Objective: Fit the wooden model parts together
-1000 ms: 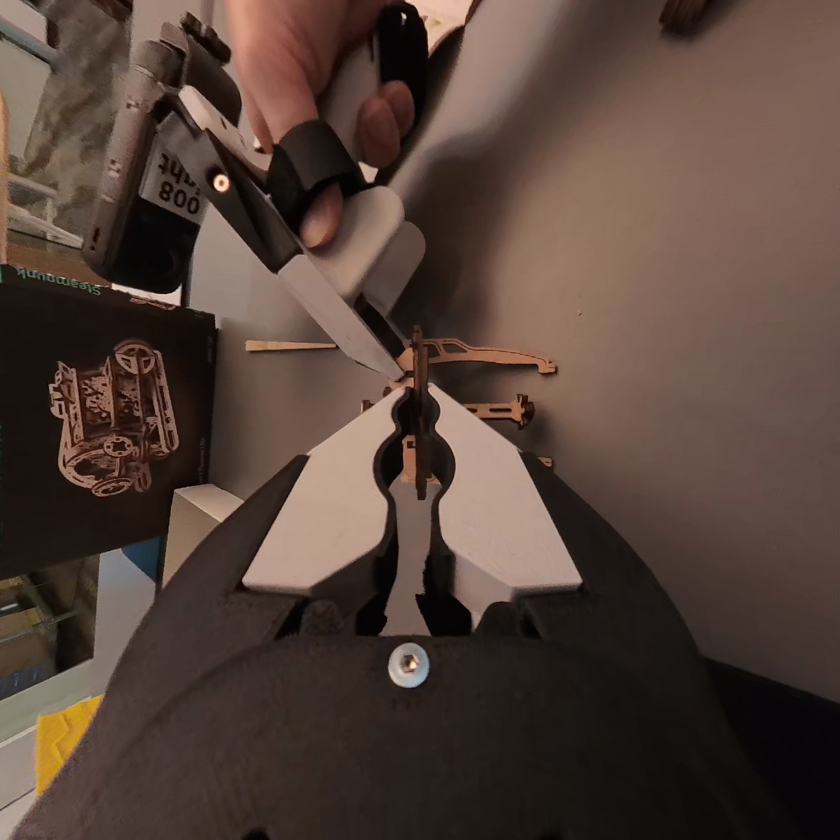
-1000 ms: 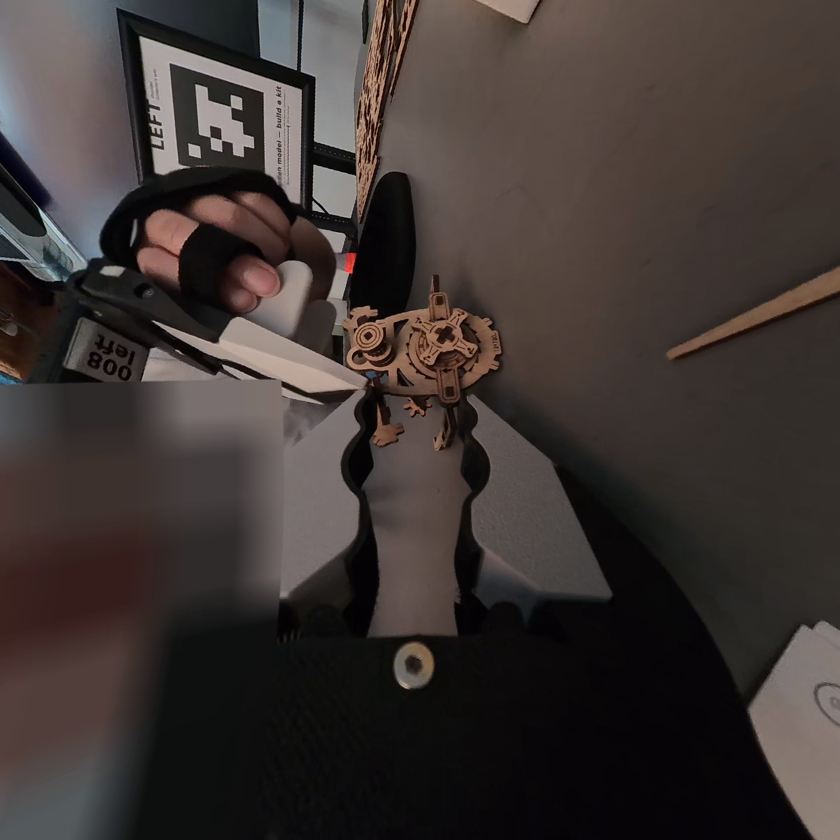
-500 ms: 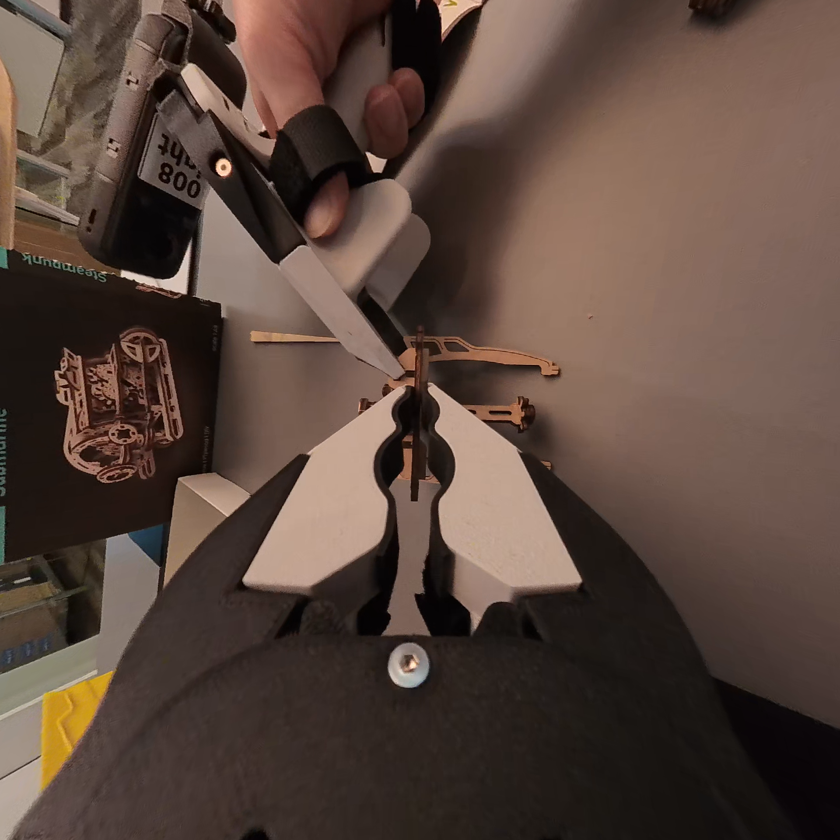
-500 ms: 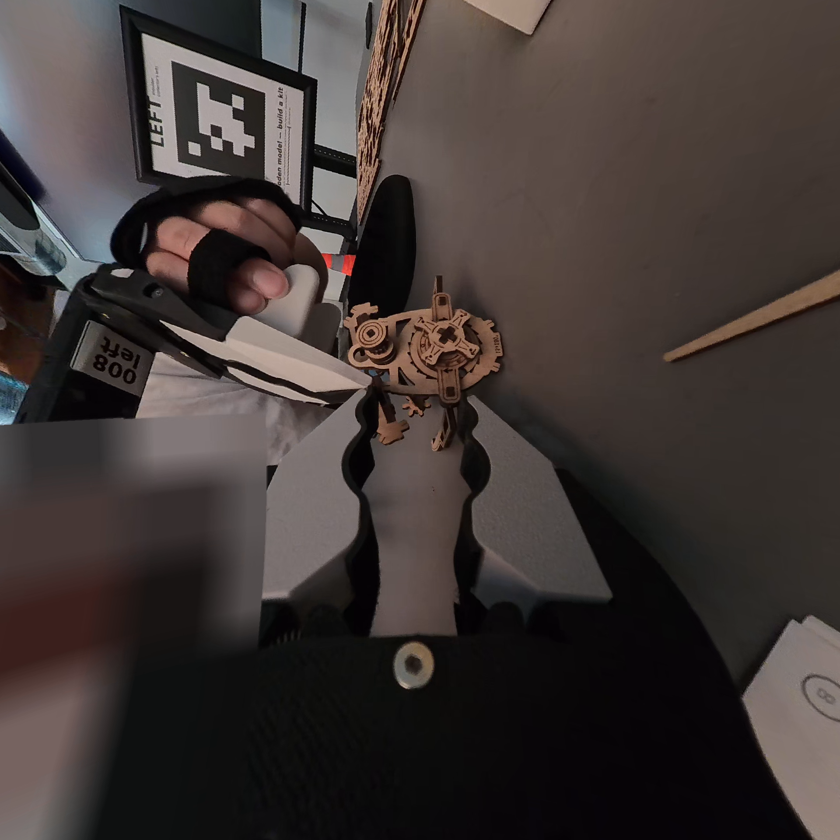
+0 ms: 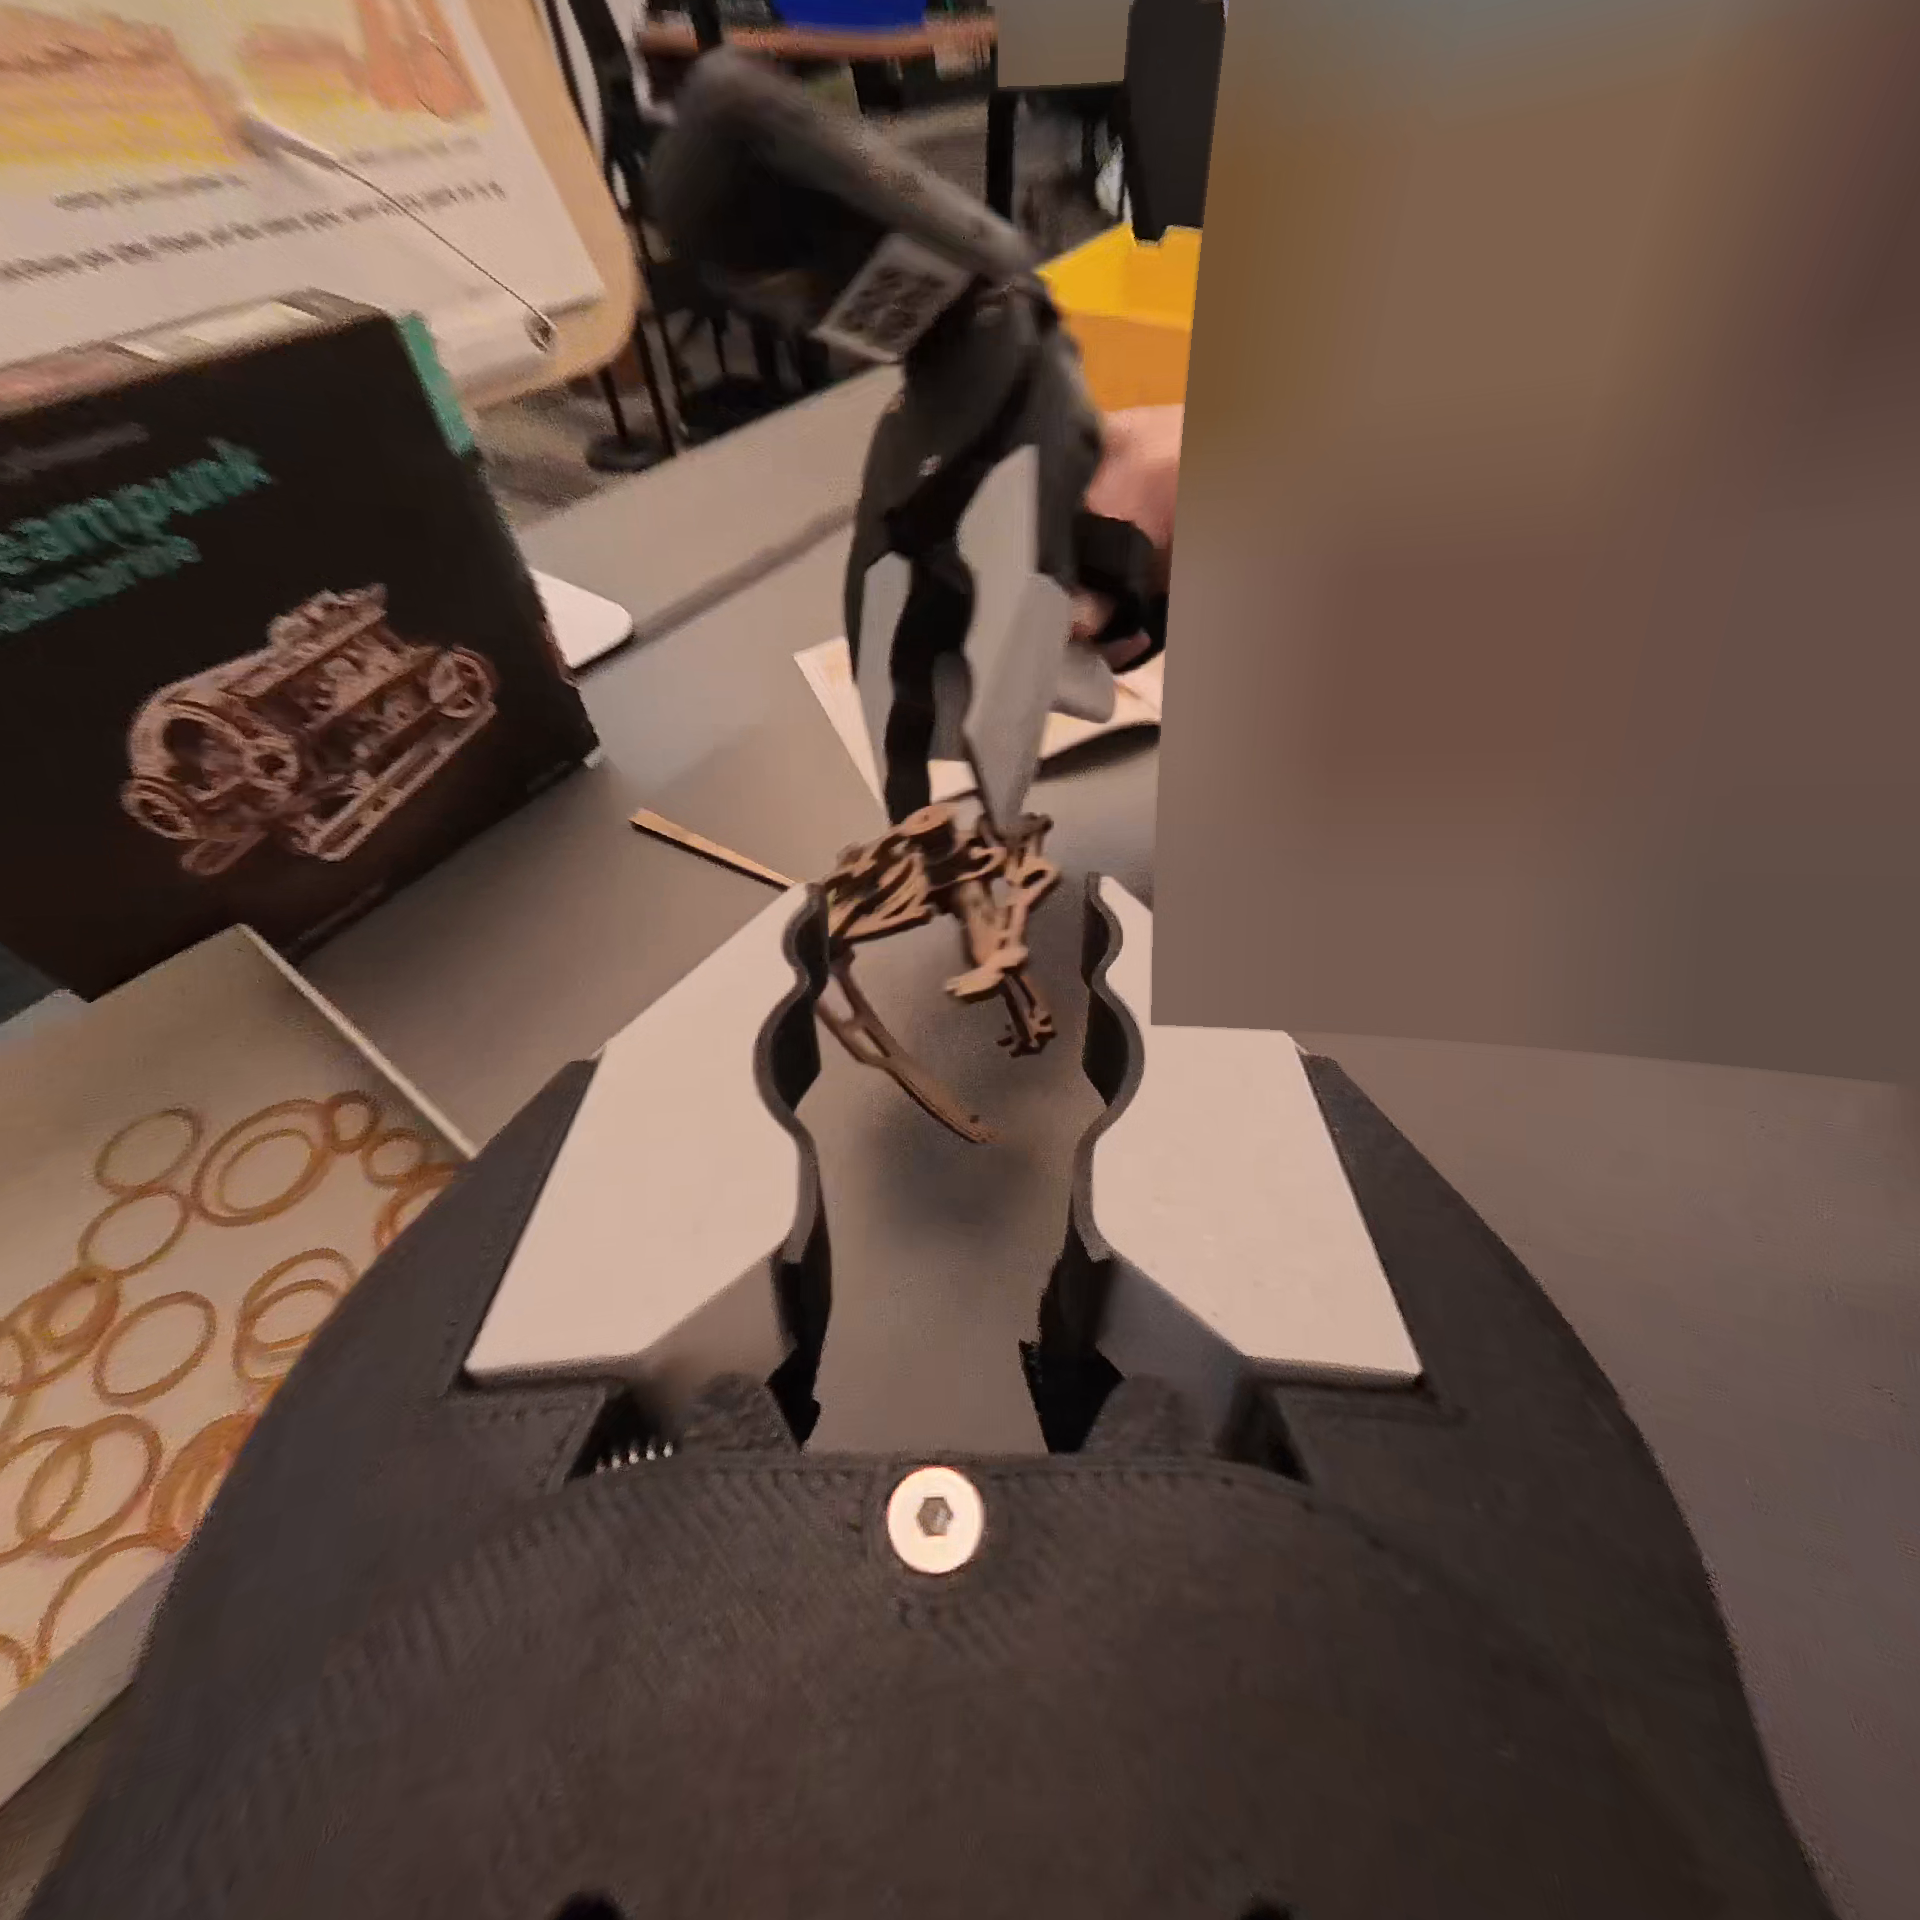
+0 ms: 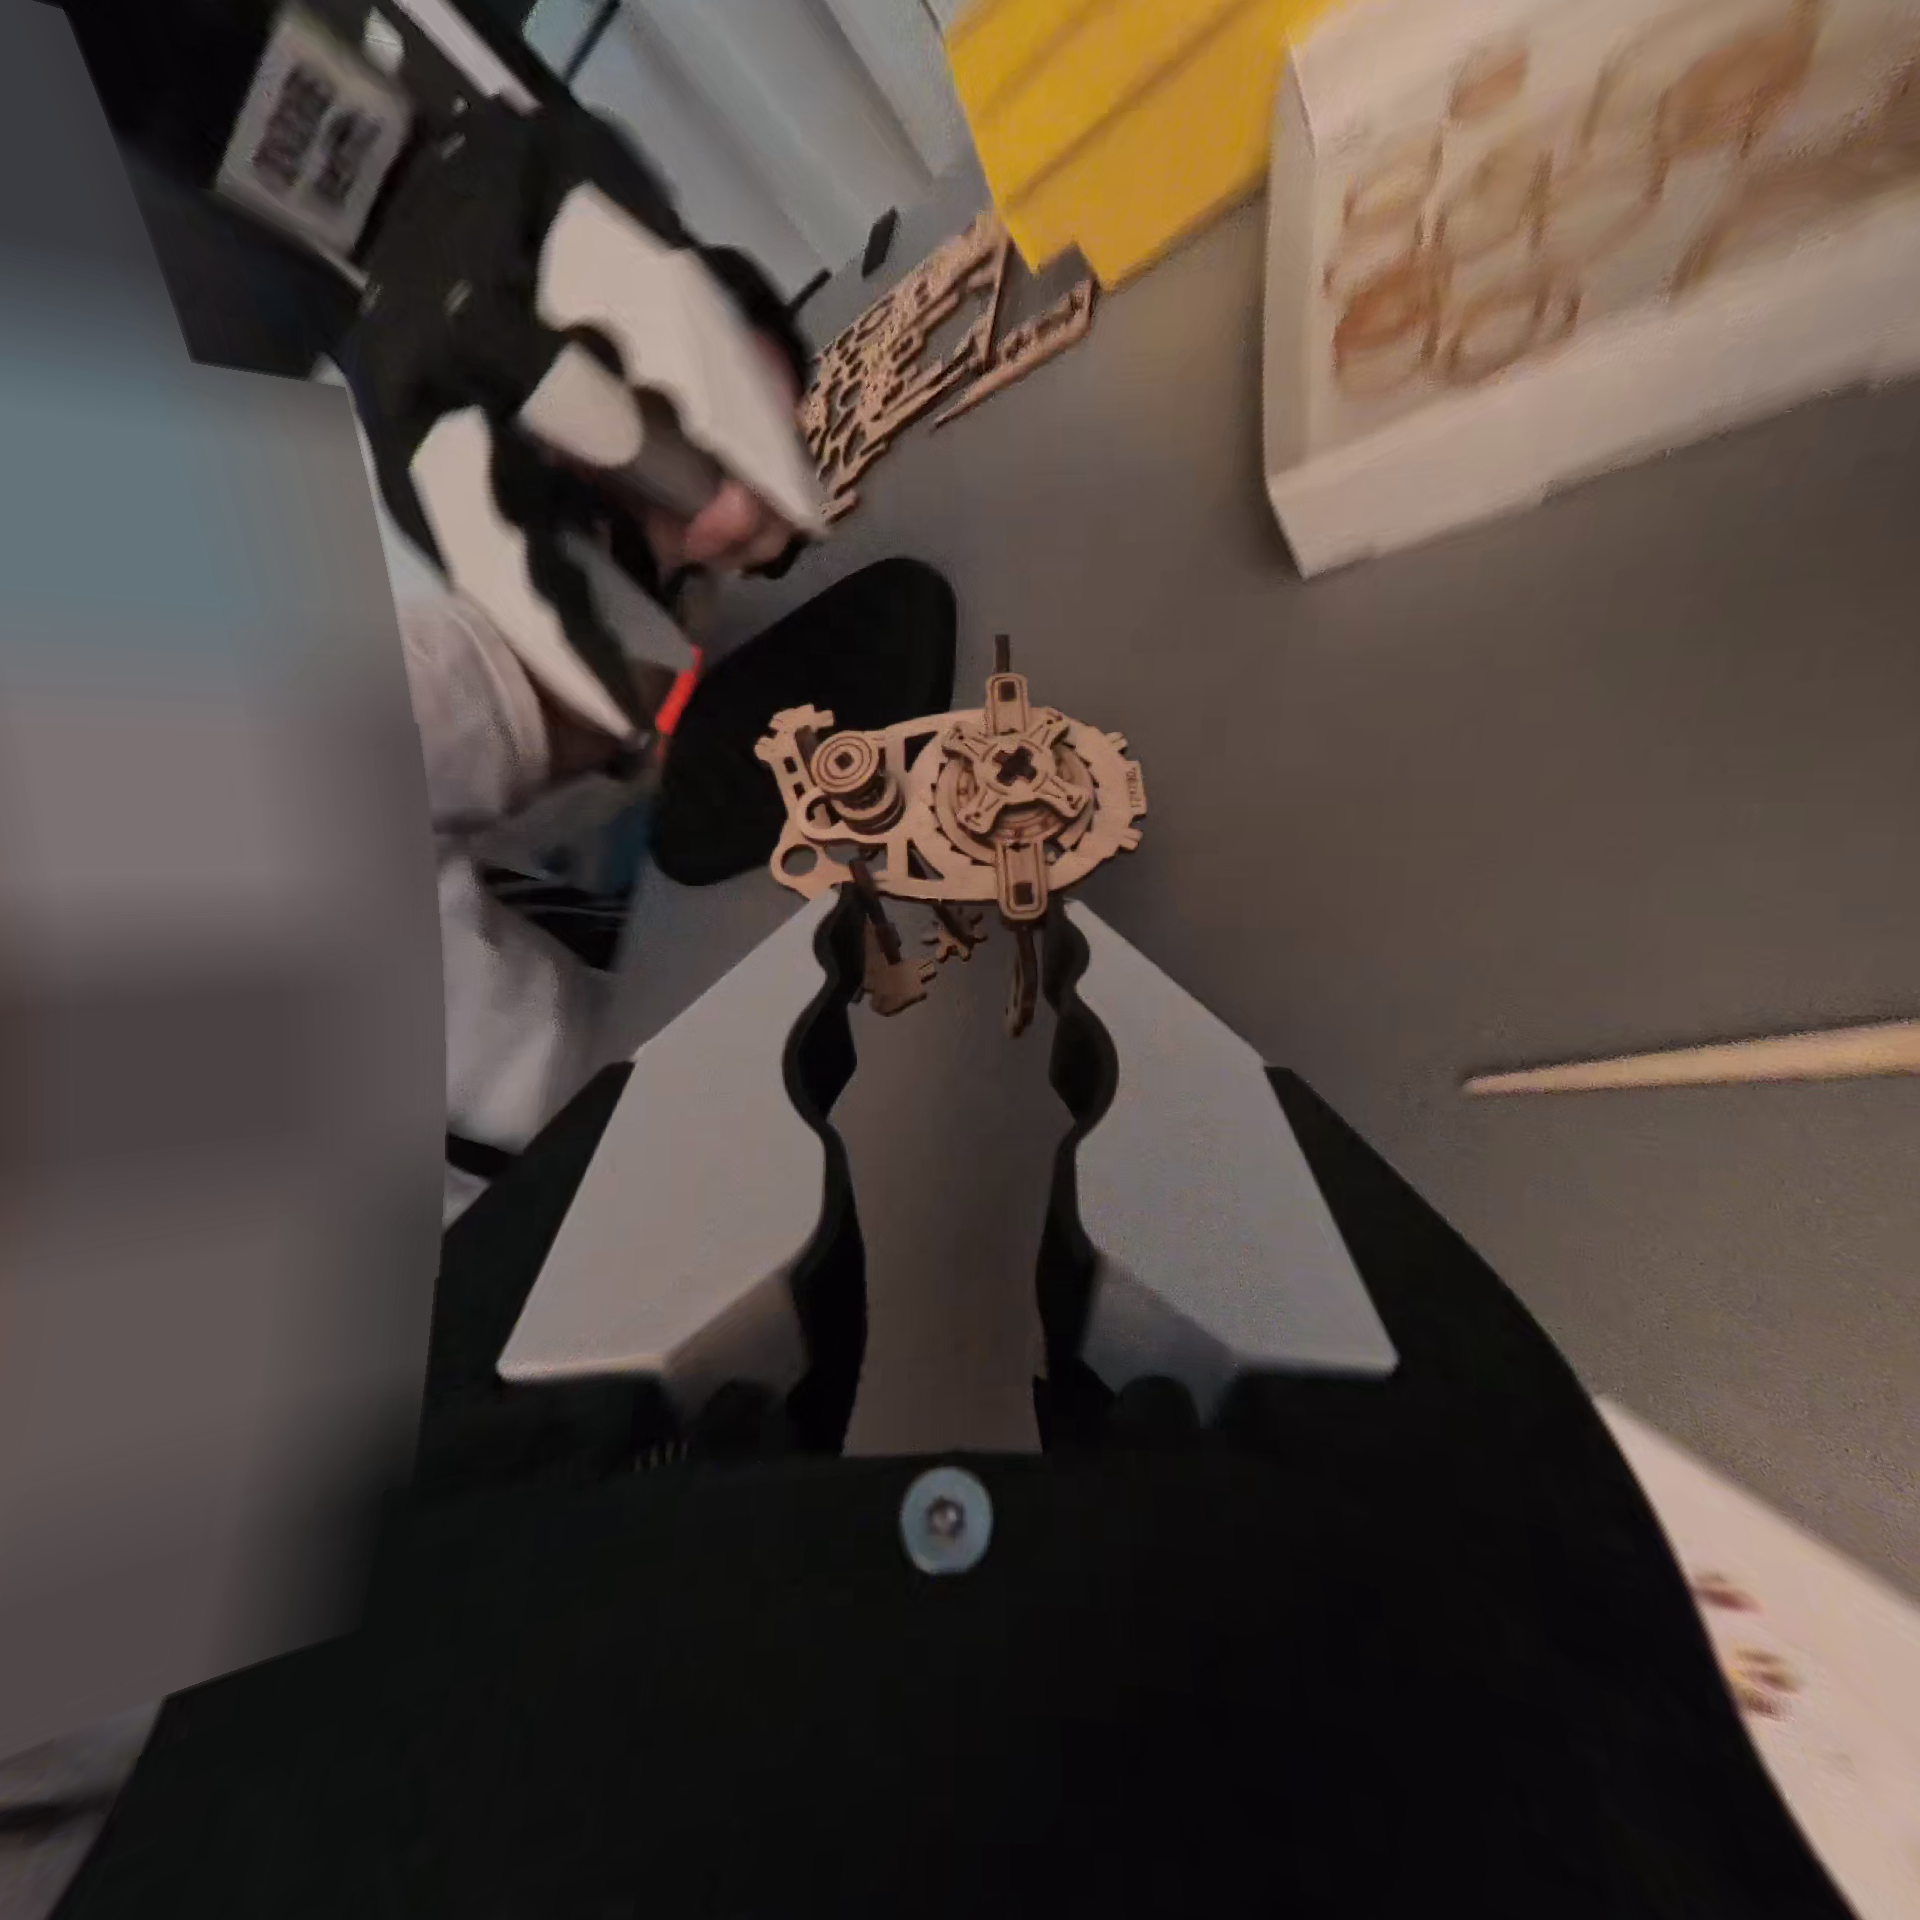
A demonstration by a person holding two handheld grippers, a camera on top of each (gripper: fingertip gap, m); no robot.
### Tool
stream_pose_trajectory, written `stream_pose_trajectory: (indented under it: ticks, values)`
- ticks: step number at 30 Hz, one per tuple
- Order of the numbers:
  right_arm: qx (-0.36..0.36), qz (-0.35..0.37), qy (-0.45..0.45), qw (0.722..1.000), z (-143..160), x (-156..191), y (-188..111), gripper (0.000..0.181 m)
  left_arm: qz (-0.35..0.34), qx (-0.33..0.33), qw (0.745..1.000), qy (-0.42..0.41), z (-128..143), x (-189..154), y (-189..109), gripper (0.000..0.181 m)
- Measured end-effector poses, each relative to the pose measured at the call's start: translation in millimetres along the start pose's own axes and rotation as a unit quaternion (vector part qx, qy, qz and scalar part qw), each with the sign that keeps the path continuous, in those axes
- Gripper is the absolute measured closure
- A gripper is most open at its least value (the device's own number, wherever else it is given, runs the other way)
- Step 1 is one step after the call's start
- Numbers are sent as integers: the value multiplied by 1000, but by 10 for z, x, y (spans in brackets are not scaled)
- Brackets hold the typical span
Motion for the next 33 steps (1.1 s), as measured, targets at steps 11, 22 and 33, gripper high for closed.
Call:
stream_pose_trajectory:
  ticks: [11, 22, 33]
  values:
    - [-82, 136, -343, 926, 160, 580, -119, 148, 69, -71, 992, 79, -37, -47, -31, 110]
    - [-56, 247, -420, 871, 770, 675, 66, 147, 52, 3, 969, 243, 414, -432, 284, 113]
    - [-59, 227, -400, 886, 827, 620, 66, 147, 78, 42, 966, 245, 602, -476, 383, 124]
Point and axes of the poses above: each gripper's, where its closed fingertips meet, y out along the fingers, z out of its underside, x = y × z across the jaws, the point moved 7 cm from there along -y, back along the fingers, and after that the axes turned 7 degrees about -x, right-handed, at the moved point
